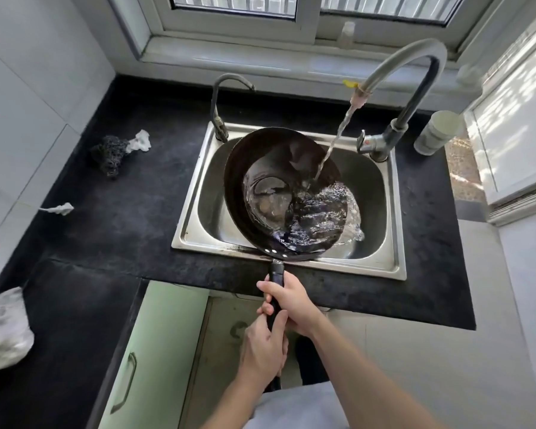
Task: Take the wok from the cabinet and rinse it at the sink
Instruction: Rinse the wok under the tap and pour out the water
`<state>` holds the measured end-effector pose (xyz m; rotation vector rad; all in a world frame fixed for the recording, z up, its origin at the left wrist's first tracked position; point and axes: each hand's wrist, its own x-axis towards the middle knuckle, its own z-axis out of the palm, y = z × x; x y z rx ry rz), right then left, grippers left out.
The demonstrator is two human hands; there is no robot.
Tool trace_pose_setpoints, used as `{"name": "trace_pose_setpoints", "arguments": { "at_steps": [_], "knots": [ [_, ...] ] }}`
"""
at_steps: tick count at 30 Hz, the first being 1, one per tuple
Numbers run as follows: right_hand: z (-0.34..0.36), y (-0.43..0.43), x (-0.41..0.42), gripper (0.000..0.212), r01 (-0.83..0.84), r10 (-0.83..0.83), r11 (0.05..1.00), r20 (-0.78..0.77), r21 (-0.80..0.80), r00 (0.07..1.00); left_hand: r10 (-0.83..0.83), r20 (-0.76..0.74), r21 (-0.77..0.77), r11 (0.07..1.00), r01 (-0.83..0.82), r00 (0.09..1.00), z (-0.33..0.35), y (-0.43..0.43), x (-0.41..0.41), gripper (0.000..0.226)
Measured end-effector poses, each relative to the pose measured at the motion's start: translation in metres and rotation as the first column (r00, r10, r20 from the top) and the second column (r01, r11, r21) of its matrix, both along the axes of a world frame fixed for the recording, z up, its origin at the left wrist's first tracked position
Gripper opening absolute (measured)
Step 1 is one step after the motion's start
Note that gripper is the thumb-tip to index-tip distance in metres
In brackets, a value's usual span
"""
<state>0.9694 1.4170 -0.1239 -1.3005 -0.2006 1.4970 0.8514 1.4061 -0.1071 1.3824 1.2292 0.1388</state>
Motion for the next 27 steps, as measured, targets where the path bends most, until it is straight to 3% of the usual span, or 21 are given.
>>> {"name": "trace_pose_setpoints", "arguments": {
  "at_steps": [10,18,27],
  "knots": [
    [0.009,0.010,0.001,0.030,0.097,-0.096,0.993,0.014,-0.064,0.995,0.070,0.102,-0.214,0.976,-0.046,0.992,0.017,0.017,0.011,0.046],
    [0.016,0.008,0.013,0.029,0.116,-0.124,0.990,-0.123,-0.075,0.985,0.056,0.031,-0.155,0.987,-0.050,0.998,0.039,0.015,0.029,0.049],
    [0.028,0.007,0.018,0.034,0.121,-0.137,0.986,-0.153,-0.111,0.979,0.010,-0.027,-0.130,0.991,-0.014,1.000,0.048,0.018,0.034,0.054]
  ]
}}
